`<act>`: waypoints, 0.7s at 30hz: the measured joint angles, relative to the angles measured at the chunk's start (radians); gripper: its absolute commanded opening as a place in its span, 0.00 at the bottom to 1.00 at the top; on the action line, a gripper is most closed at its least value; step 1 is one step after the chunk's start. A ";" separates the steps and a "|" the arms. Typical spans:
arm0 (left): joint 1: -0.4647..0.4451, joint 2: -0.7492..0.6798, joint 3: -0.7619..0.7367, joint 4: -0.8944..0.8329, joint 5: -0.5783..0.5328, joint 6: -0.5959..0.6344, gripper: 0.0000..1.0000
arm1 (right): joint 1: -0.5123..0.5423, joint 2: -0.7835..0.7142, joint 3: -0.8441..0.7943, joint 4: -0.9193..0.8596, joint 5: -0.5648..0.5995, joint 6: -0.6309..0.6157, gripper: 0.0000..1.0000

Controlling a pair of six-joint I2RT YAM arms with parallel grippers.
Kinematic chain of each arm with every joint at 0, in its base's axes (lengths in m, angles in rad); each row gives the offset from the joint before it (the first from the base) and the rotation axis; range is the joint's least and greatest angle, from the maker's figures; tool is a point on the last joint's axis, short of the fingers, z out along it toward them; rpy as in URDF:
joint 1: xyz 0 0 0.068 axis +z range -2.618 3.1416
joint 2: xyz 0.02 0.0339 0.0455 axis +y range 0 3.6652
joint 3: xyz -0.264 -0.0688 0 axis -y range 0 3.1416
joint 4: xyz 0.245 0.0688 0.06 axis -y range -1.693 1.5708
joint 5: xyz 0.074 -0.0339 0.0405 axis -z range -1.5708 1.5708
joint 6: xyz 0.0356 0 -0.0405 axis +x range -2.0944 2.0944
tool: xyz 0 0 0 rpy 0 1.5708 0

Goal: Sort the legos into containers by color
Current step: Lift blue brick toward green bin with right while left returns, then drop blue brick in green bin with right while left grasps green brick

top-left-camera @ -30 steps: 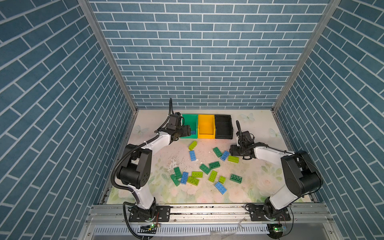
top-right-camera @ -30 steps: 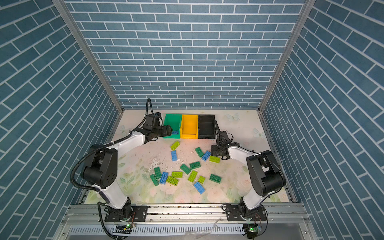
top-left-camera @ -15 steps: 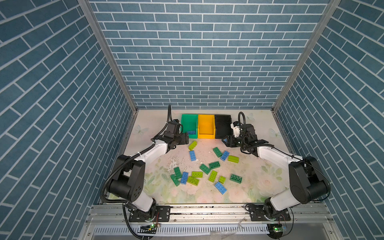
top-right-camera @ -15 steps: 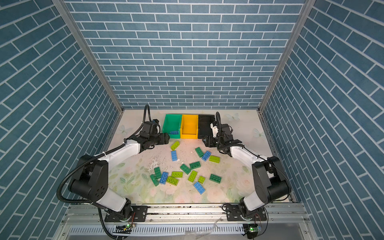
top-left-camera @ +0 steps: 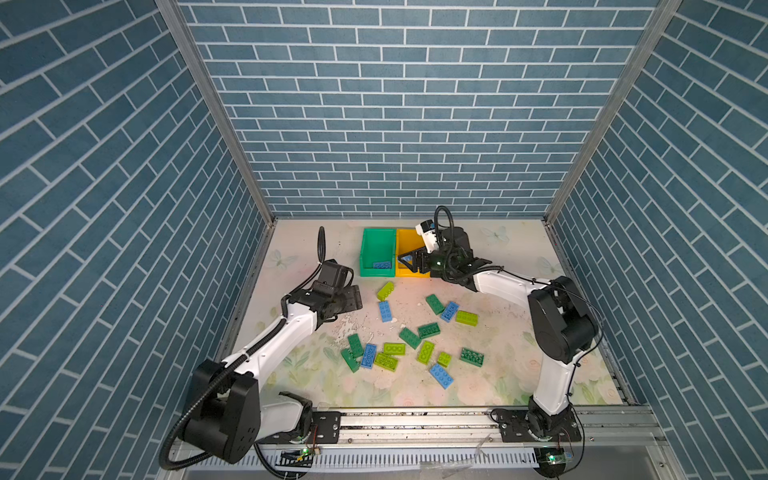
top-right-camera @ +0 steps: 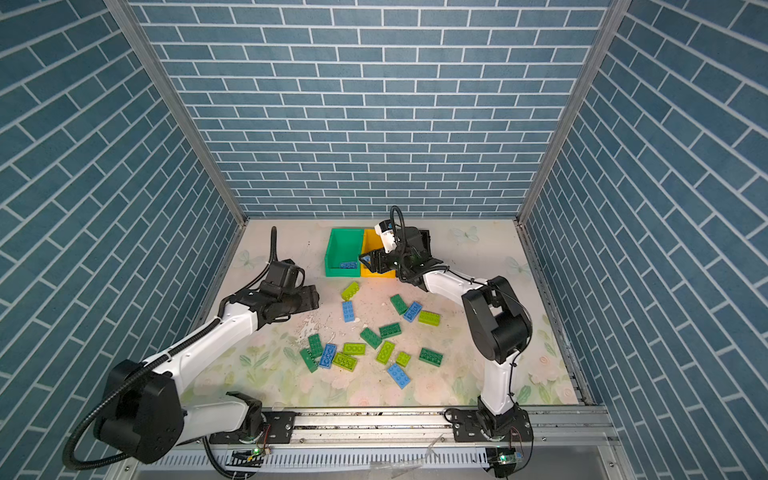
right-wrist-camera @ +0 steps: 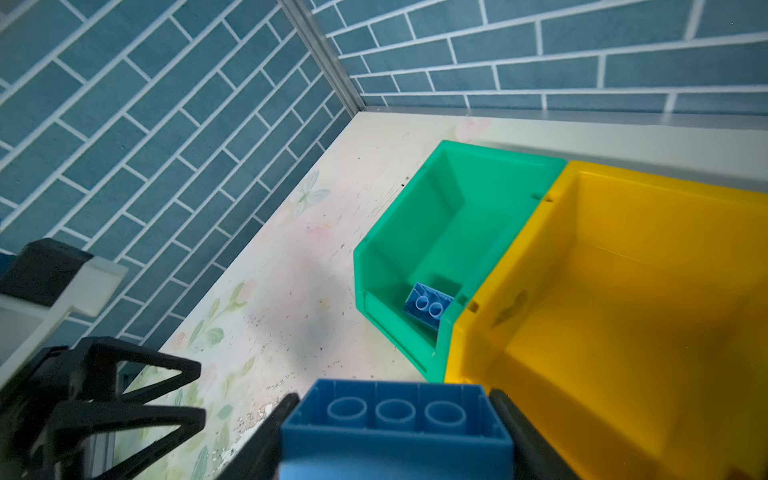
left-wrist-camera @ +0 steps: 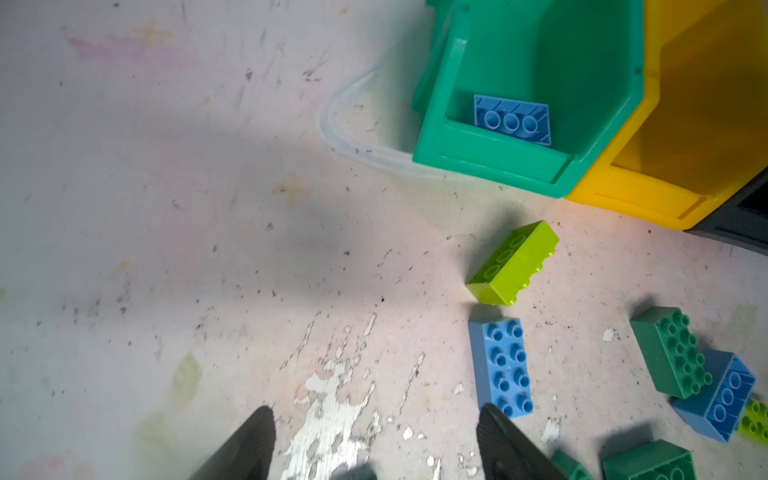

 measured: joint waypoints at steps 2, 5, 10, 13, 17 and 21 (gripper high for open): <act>-0.002 -0.037 -0.023 -0.035 -0.001 -0.025 0.78 | 0.011 0.055 0.060 0.007 -0.003 0.001 0.42; -0.011 -0.084 -0.058 -0.090 -0.001 -0.062 0.78 | 0.022 0.126 0.140 0.016 -0.001 0.001 0.42; -0.036 -0.122 -0.104 -0.175 -0.017 -0.129 0.77 | 0.028 0.220 0.246 0.023 0.016 -0.001 0.44; -0.060 -0.129 -0.113 -0.205 -0.019 -0.169 0.77 | 0.028 0.268 0.300 0.021 0.039 -0.003 0.46; -0.100 -0.140 -0.146 -0.227 -0.015 -0.220 0.76 | 0.028 0.307 0.353 -0.005 0.062 -0.012 0.48; -0.145 -0.143 -0.203 -0.235 -0.007 -0.275 0.72 | 0.028 0.345 0.416 -0.044 0.079 -0.035 0.53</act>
